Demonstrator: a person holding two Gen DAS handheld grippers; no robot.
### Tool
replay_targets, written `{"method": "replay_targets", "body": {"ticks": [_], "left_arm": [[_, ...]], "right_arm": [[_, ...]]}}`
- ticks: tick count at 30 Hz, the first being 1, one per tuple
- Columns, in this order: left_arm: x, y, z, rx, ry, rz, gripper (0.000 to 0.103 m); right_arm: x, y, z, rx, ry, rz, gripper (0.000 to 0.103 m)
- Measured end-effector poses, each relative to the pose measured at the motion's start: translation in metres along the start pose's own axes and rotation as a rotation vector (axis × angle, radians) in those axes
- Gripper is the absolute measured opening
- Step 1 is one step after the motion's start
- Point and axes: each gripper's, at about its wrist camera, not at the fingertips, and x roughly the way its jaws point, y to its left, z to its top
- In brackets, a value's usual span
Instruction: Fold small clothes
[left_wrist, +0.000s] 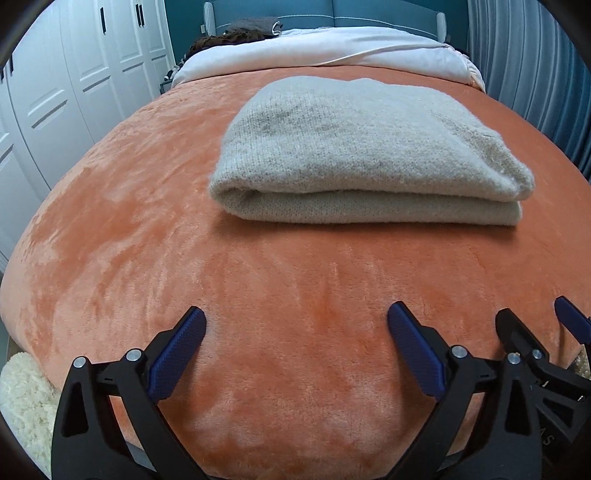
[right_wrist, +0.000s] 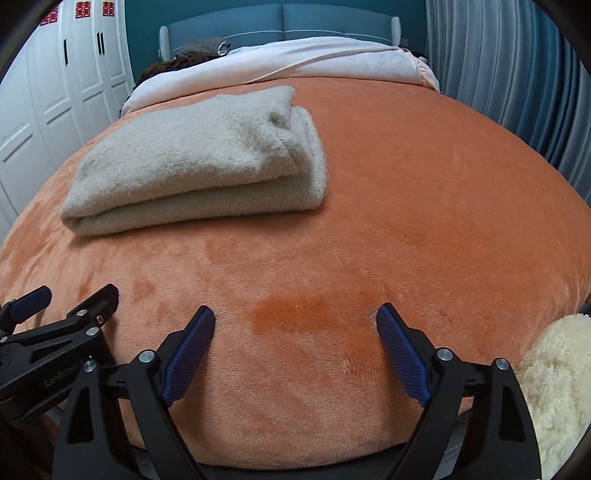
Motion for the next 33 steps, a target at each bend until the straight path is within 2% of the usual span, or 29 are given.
{"method": "replay_targets", "body": {"ticks": [3, 10, 14, 33], "left_arm": [[0.002, 0.002, -0.004, -0.009, -0.039, -0.007, 0.098], [0.004, 0.005, -0.003, -0.013, -0.035, -0.012, 0.098], [0.006, 0.008, -0.002, -0.023, -0.035, -0.021, 0.098], [0.008, 0.010, -0.003, -0.026, -0.032, -0.022, 0.098]], "right_arm": [[0.004, -0.001, 0.000, 0.002, 0.011, -0.006, 0.092], [0.007, -0.004, -0.001, 0.003, 0.012, 0.005, 0.094], [0.011, -0.010, 0.002, 0.009, 0.019, 0.017, 0.098], [0.015, -0.016, 0.004, 0.003, 0.020, 0.031, 0.098]]}}
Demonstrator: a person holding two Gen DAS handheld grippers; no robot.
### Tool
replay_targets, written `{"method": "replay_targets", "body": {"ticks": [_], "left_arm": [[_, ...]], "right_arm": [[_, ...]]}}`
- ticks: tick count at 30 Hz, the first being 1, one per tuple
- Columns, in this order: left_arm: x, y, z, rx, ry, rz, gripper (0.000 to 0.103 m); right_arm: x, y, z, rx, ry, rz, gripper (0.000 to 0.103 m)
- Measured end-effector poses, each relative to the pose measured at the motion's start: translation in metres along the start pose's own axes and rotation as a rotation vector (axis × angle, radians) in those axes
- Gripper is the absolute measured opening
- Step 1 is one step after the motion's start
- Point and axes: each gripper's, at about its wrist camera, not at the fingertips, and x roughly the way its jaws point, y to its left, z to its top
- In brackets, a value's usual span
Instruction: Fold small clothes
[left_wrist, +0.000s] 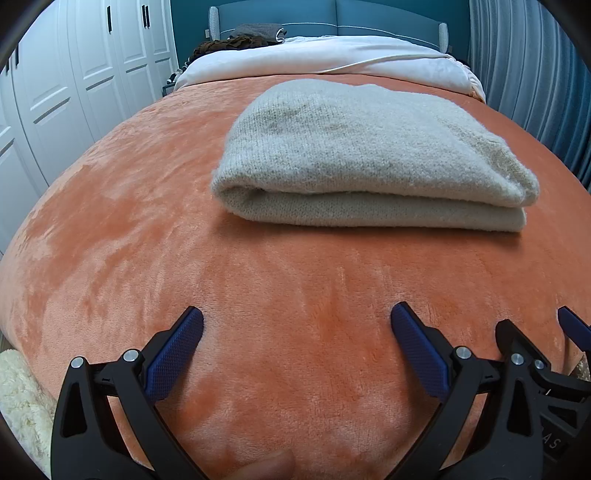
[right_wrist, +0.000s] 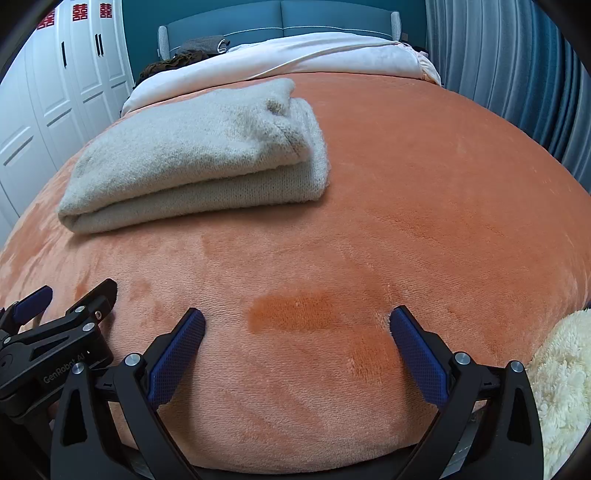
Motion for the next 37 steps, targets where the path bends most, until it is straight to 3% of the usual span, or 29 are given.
{"method": "replay_targets", "body": {"ticks": [37], "left_arm": [[0.0011, -0.0023, -0.0021, 0.003, -0.001, 0.013, 0.098]], "right_arm": [[0.0001, -0.0022, 0.0006, -0.002, 0.000, 0.001, 0.098]]}}
